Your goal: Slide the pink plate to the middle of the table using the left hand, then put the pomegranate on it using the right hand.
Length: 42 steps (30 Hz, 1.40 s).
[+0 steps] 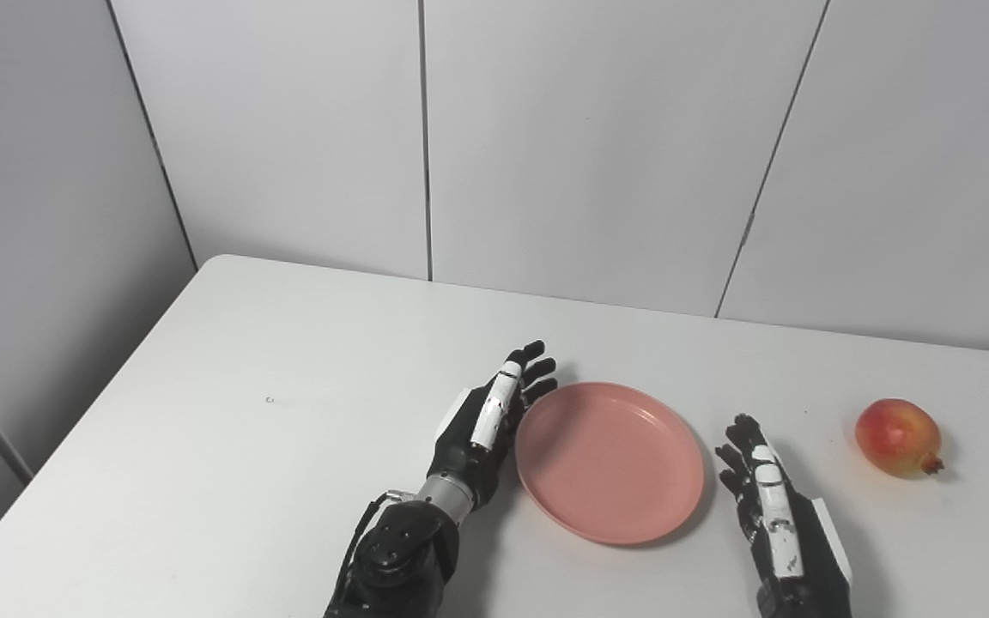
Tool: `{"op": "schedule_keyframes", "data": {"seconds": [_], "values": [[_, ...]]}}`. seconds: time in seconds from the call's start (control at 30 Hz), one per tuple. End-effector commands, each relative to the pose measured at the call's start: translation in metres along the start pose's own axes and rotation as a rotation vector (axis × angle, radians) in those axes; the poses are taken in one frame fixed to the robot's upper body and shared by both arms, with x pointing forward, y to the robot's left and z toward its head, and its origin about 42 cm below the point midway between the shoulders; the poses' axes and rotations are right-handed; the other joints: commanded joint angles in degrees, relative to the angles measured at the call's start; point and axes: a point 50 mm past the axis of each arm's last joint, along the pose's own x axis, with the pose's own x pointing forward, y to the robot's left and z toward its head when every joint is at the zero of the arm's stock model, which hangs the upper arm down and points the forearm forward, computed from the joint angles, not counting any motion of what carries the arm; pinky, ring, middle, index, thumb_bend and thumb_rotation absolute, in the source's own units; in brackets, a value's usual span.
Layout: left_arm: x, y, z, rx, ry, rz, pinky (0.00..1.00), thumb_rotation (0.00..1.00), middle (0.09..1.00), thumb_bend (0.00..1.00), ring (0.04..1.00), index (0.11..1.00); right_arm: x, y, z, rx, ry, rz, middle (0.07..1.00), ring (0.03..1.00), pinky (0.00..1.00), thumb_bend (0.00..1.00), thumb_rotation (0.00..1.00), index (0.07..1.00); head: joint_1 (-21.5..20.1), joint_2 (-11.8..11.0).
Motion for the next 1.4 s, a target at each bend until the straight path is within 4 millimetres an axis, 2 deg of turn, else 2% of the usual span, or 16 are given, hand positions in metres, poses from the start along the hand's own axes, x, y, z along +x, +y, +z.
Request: {"op": "schedule_keyframes", "data": {"seconds": [0.0, 0.3, 0.63, 0.93, 1.2, 1.37], "values": [[0.002, -0.008, 0.007, -0.003, -0.018, -0.034, 0.91, 1.00, 0.920, 0.44, 0.908, 0.907, 0.006, 0.006, 0.017, 0.003, -0.085, 0.008, 0.954, 0.951, 0.97, 0.29, 1.00, 0.947, -0.3, 0.1], [-0.001, 0.001, 0.006, 0.006, -0.038, -0.016, 0.93, 1.00, 0.926, 0.44, 0.909, 0.908, 0.008, 0.010, 0.018, -0.009, -0.096, 0.003, 0.953, 0.948, 0.97, 0.30, 1.00, 0.944, -2.9, 0.5], [-0.008, 0.016, 0.003, 0.012, -0.056, 0.003, 0.95, 1.00, 0.936, 0.44, 0.926, 0.919, 0.012, 0.018, 0.019, -0.010, -0.098, 0.001, 0.955, 0.946, 0.96, 0.30, 1.00, 0.949, -9.5, 0.4], [-0.014, 0.027, 0.006, -0.009, -0.074, 0.014, 0.94, 1.00, 0.943, 0.41, 0.928, 0.924, 0.017, 0.026, 0.018, -0.034, -0.105, -0.002, 0.958, 0.950, 0.96, 0.31, 1.00, 0.950, -15.1, 0.2], [-0.017, 0.035, 0.003, -0.030, -0.071, 0.026, 0.94, 1.00, 0.941, 0.41, 0.928, 0.922, 0.020, 0.028, 0.021, -0.025, -0.117, -0.022, 0.956, 0.951, 0.98, 0.33, 1.00, 0.948, -20.3, -0.7], [-0.018, 0.040, 0.001, -0.041, -0.073, 0.022, 0.96, 1.00, 0.949, 0.41, 0.939, 0.928, 0.020, 0.025, 0.028, -0.098, -0.130, -0.049, 0.943, 0.929, 0.93, 0.33, 1.00, 0.935, -22.6, -1.4]]}}
